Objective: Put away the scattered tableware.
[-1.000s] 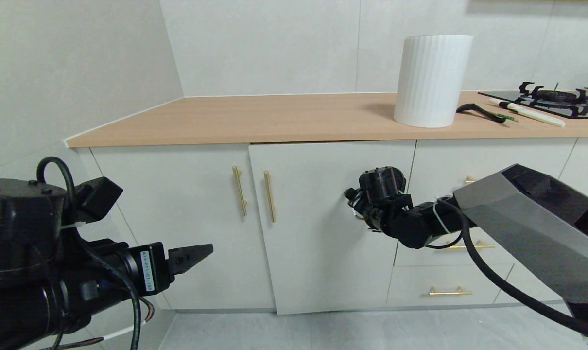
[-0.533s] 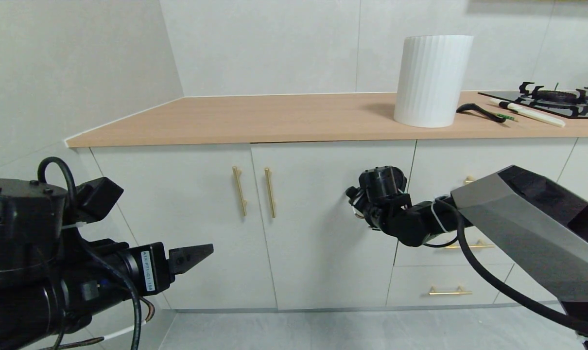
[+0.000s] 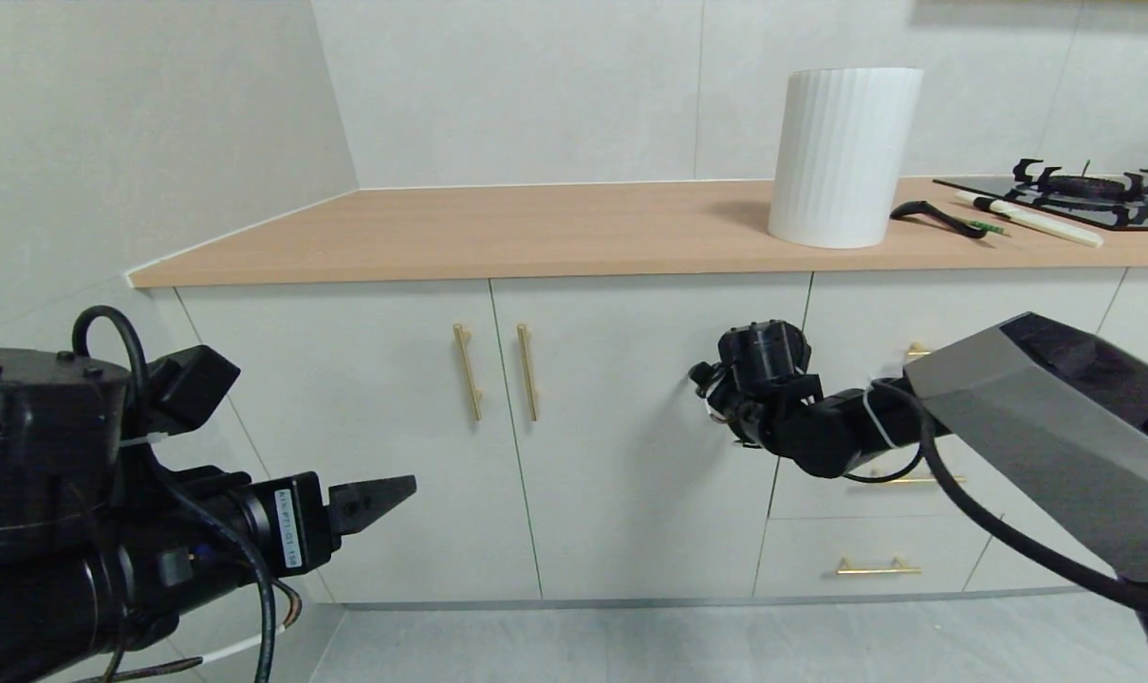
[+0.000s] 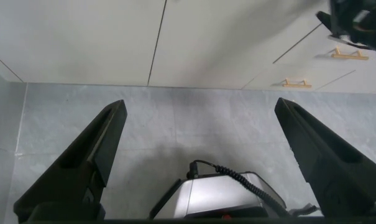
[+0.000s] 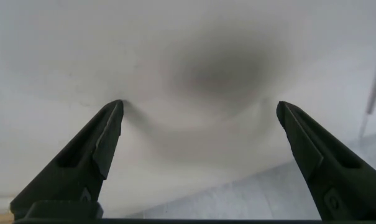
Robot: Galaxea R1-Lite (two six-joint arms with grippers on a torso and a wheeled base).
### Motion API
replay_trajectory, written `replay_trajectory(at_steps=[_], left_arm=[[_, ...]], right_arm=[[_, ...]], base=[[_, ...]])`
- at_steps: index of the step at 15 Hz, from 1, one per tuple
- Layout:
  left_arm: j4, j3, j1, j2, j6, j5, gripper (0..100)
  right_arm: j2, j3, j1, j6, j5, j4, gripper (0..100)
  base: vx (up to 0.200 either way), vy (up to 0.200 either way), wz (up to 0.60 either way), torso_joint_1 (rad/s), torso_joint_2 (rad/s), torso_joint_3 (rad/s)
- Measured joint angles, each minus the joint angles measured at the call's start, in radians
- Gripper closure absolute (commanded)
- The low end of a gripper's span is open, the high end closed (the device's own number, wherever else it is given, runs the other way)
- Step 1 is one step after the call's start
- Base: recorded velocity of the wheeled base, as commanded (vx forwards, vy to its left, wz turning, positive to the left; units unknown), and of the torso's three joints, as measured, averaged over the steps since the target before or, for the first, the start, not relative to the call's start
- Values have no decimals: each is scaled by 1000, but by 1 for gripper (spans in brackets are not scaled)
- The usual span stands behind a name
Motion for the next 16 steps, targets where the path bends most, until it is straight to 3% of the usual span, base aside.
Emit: replay_trajectory(at_steps=[5, 8, 10, 16], left_arm=[[0, -3, 2, -21, 10, 4, 0], [1, -2, 26, -90, 91, 43, 0], [3, 19, 50, -181, 121, 54, 0], [30, 172, 120, -571, 259, 58, 0]], right_arm=[[-321, 292, 23, -105, 139, -3, 0], [-603, 501, 26, -270, 154, -1, 0], [-820, 630, 22, -366, 133, 9, 0], [-1471, 919, -40, -634, 52, 134, 0]], base=[[0, 0, 0, 0, 0, 0], [0, 0, 0, 0, 0, 0], [0, 0, 0, 0, 0, 0], [0, 0, 0, 0, 0, 0]])
